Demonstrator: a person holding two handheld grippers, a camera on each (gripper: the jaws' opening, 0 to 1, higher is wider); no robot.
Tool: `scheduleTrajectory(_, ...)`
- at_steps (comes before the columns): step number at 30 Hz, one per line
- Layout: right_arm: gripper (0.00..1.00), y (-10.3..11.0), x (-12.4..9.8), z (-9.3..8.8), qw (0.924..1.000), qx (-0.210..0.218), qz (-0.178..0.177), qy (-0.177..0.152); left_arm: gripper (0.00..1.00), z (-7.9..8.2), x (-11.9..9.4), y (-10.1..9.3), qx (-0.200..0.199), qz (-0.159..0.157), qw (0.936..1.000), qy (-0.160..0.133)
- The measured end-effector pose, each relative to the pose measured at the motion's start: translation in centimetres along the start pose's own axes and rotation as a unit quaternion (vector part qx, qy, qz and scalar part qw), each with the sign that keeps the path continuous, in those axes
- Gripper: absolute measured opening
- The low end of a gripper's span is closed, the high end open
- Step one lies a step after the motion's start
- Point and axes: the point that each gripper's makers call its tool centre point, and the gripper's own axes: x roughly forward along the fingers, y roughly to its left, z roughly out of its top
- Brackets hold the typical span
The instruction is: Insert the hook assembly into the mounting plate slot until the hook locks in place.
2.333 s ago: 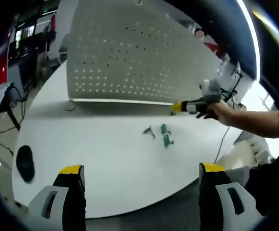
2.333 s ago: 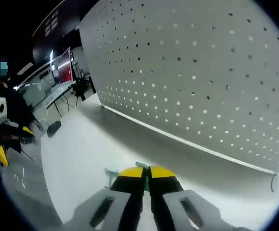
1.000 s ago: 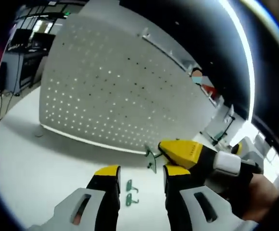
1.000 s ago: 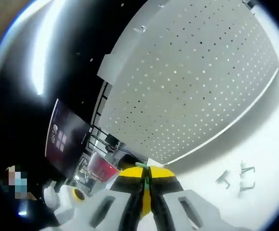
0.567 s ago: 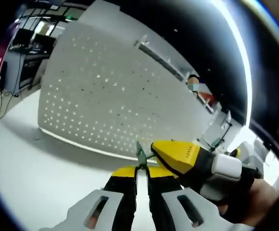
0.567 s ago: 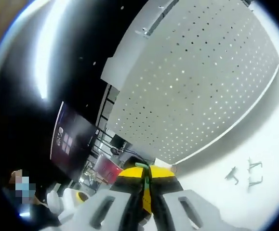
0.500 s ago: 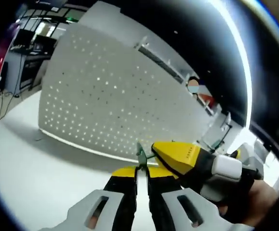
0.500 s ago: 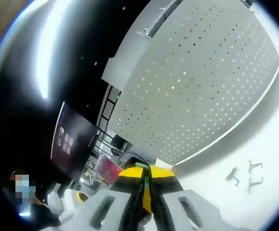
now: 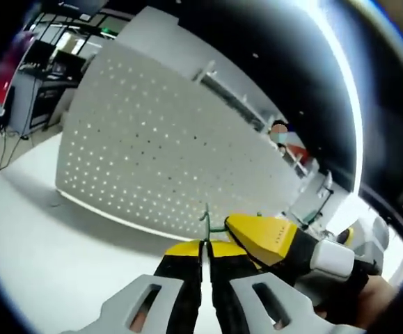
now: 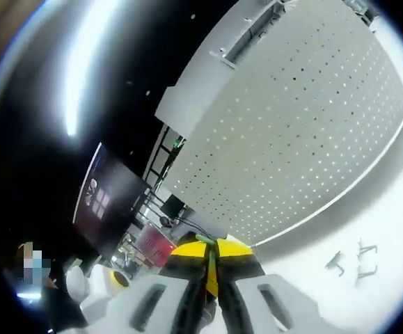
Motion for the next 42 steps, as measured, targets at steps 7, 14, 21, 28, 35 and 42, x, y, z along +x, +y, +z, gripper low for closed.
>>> scheduleTrajectory(7, 0.01, 0.4, 0.5, 0.2, 0.9995, -0.023, 0.019, 0.01, 0.01, 0.6, 0.0, -0.1, 0.001, -0.015, 0.9998, -0.01)
scheduleTrajectory(14, 0.1, 2.1, 0.1, 1.6, 0.9949, -0.079, 0.063, 0.013, 0.01, 1.3, -0.7, 1.8, 0.004, 0.0, 1.0, 0.0)
scheduleTrajectory(21, 0.12, 3.3, -0.3, 1.9, 0.9481, -0.289, 0.11, 0.076, 0.01, 2.0, -2.5, 3.9, 0.03, 0.026, 0.9992, 0.008)
scheduleTrajectory(28, 0.12, 4.3, -0.7, -0.2, 0.9151, -0.354, 0.144, 0.127, 0.01, 2.6, -3.6, 3.7, 0.119, 0.034, 0.9918, 0.031)
scheduleTrajectory(35, 0.12, 4.2, -0.5, -0.9, 0.8785, -0.443, 0.128, 0.126, 0.01, 2.7, -3.6, 2.4, 0.16, 0.021, 0.9855, 0.053)
scheduleTrajectory(42, 0.11, 5.5, -0.1, -2.1, 0.8732, -0.44, 0.157, 0.138, 0.01, 2.3, -3.4, 1.4, 0.176, 0.002, 0.9819, 0.069)
